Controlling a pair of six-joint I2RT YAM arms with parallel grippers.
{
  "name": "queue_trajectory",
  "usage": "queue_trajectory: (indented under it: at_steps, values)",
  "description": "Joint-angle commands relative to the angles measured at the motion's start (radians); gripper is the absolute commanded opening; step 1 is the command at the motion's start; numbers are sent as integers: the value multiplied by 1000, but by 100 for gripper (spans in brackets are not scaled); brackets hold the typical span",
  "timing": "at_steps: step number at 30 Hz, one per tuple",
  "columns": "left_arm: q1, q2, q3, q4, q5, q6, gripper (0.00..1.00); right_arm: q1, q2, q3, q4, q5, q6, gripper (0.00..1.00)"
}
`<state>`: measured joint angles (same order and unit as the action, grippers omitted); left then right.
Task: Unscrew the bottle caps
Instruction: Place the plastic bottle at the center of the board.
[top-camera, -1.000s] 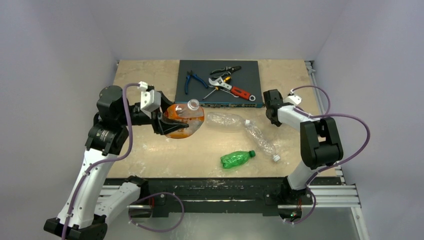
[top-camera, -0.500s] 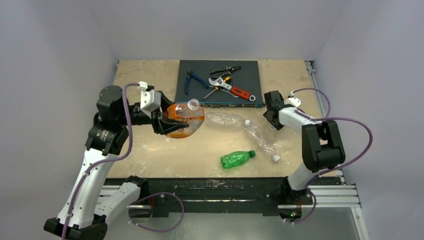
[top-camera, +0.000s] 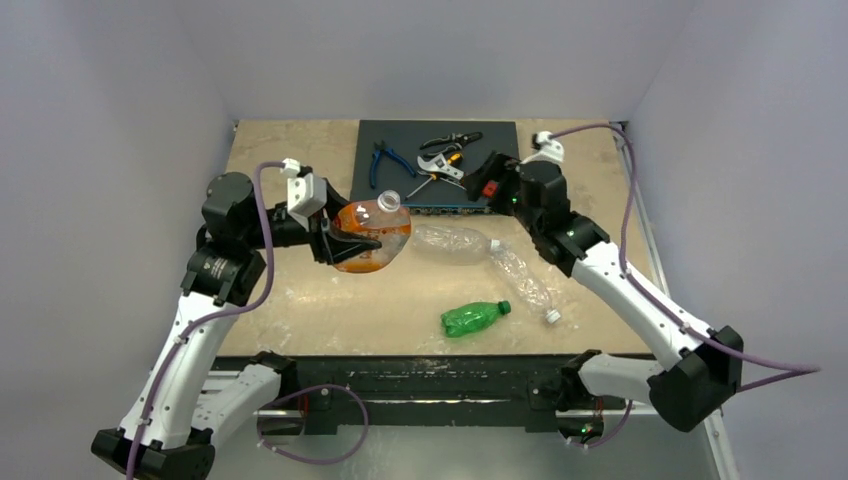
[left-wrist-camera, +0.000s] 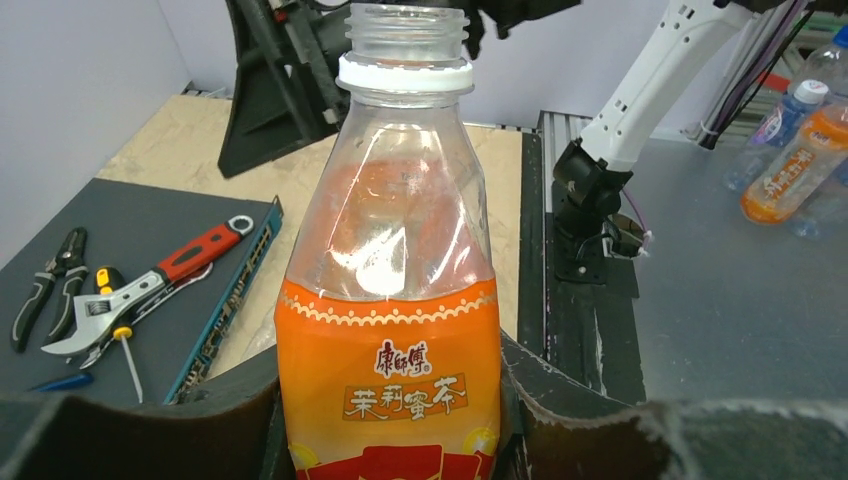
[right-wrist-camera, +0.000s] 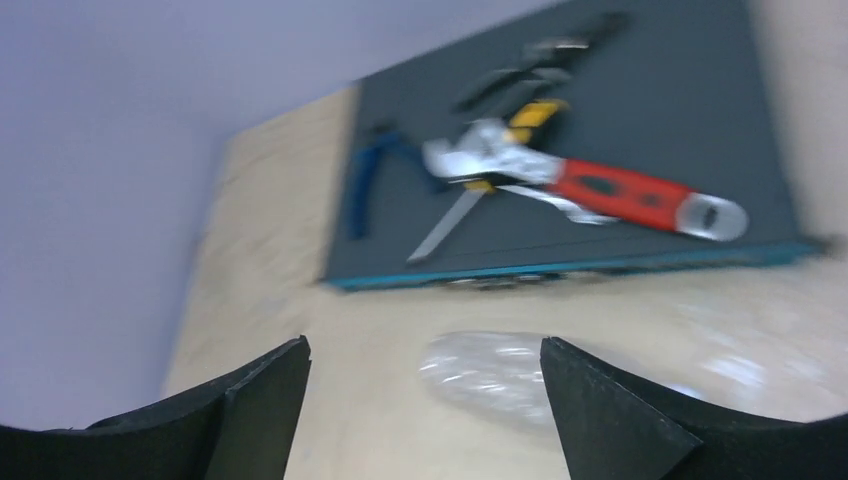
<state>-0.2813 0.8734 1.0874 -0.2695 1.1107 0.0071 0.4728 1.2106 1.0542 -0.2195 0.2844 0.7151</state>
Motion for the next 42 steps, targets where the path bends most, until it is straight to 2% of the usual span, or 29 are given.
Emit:
queue_trajectory:
  at_steps: [1,2,3,6,10,12,15,19,22,25,27,30,33,34,35,37,38,40,42]
  values:
    - [5,9,0,82,-2,-55,0,153,-71,72,250,-464,-230,91]
    - [5,7,-5,85,5,-62,0,156,-92,74,301,-532,-237,98]
    - [5,2,-15,101,13,-83,0,157,-108,82,333,-644,-239,99]
    - [5,-8,-39,167,29,-160,0,159,-141,108,411,-832,-238,99]
    - [5,-7,-36,194,51,-195,0,172,-162,79,570,-971,-216,99]
    - [4,-7,-30,193,61,-200,0,194,-138,94,595,-1017,-222,99]
    - [5,-5,-24,187,76,-206,0,261,-88,158,563,-1039,-274,99]
    - [5,-7,-19,183,87,-213,0,325,-32,229,501,-975,-343,99]
    - [5,-10,-14,188,93,-224,0,346,2,268,484,-957,-358,95]
    - [5,-10,-12,187,95,-225,0,376,28,293,475,-941,-363,87]
    - [5,-9,-12,187,95,-226,1,395,45,311,444,-923,-383,76]
    - [5,-11,-7,181,91,-222,26,413,71,340,384,-892,-410,51]
    - [5,-17,0,158,66,-207,39,421,79,339,366,-855,-413,18]
    - [5,-18,4,148,61,-201,44,422,78,334,360,-838,-413,10]
    - [4,-20,11,131,59,-186,55,423,75,330,354,-810,-415,7]
    - [5,-20,26,83,45,-156,84,423,69,325,335,-770,-435,5]
    - [5,-21,34,57,31,-142,92,423,68,327,321,-746,-450,5]
    - [5,-20,70,-34,-23,-81,96,423,76,339,277,-680,-494,4]
    - [5,-22,137,-126,-166,-17,99,423,96,354,226,-621,-554,3]
